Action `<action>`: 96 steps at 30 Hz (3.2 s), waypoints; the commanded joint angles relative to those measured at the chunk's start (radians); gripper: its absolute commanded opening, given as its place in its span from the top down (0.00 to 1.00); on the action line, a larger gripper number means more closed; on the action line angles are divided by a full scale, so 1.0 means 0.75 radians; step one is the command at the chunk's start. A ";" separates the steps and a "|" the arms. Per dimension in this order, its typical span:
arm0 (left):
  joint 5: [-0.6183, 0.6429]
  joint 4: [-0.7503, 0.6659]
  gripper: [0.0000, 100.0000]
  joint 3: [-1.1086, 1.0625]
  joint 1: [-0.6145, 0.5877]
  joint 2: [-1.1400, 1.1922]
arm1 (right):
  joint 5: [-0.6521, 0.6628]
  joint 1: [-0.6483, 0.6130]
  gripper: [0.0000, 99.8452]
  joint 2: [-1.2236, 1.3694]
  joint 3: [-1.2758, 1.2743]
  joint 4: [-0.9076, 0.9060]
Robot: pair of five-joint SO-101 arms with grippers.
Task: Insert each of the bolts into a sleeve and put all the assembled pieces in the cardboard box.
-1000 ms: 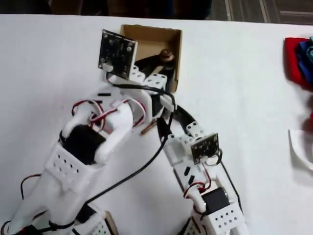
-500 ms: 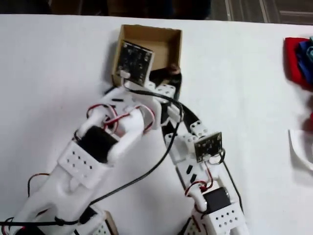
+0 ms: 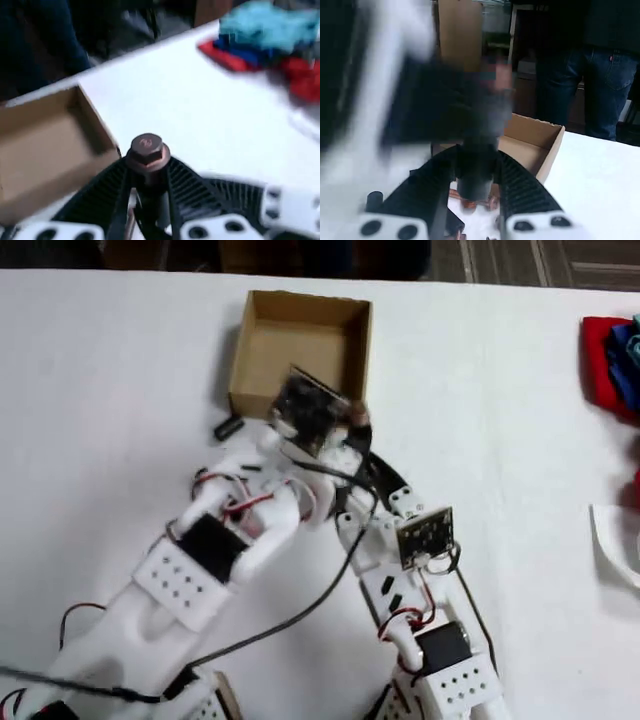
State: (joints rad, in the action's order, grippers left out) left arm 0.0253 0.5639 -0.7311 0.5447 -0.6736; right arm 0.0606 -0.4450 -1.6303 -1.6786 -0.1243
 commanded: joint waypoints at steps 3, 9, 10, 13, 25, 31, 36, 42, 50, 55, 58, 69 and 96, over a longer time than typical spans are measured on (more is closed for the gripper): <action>-0.045 -0.006 0.97 -0.034 -0.002 -0.016 | -0.006 0.009 0.98 -0.009 0.053 0.007; -0.045 0.057 0.97 0.064 -0.008 -0.016 | -0.002 0.011 0.98 -0.009 0.049 0.005; -0.045 0.100 0.97 0.099 -0.010 -0.016 | 0.000 0.011 0.98 -0.009 0.049 0.005; -0.045 0.272 0.95 0.218 -0.027 -0.016 | 0.002 0.011 0.98 -0.009 0.049 0.005; -0.043 0.581 0.85 0.408 -0.102 -0.016 | 0.004 0.099 0.98 -0.007 0.139 -0.161; -0.053 0.583 0.85 0.537 -0.119 -0.016 | 0.004 0.144 0.98 0.048 0.153 -0.202; -0.186 0.573 0.85 0.388 -0.323 -0.008 | 0.006 0.279 0.98 0.439 0.403 -0.228; -0.276 0.530 0.85 0.116 -0.704 -0.012 | 0.002 0.422 0.98 1.372 1.385 -0.492; -0.190 0.115 0.85 -0.261 -1.090 -0.006 | -0.213 0.300 0.98 2.663 3.245 -1.216; -0.196 -0.194 0.85 -0.525 -1.164 -0.006 | -0.227 0.238 0.98 3.350 4.178 -1.337; -0.196 -0.344 0.85 -0.631 -1.164 -0.006 | -0.225 0.181 0.98 3.645 4.478 -1.380; -0.194 -0.415 0.85 -0.690 -1.160 -0.004 | -0.225 0.202 0.98 3.716 4.241 -1.231; -0.196 -0.415 0.85 -0.690 -1.160 -0.012 | 0.061 0.230 0.88 3.708 4.157 -1.355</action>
State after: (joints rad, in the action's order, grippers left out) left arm -0.1235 0.2708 -1.2513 -0.3207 -0.6736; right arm 0.0990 -0.2762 1.1807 1.4101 -1.1400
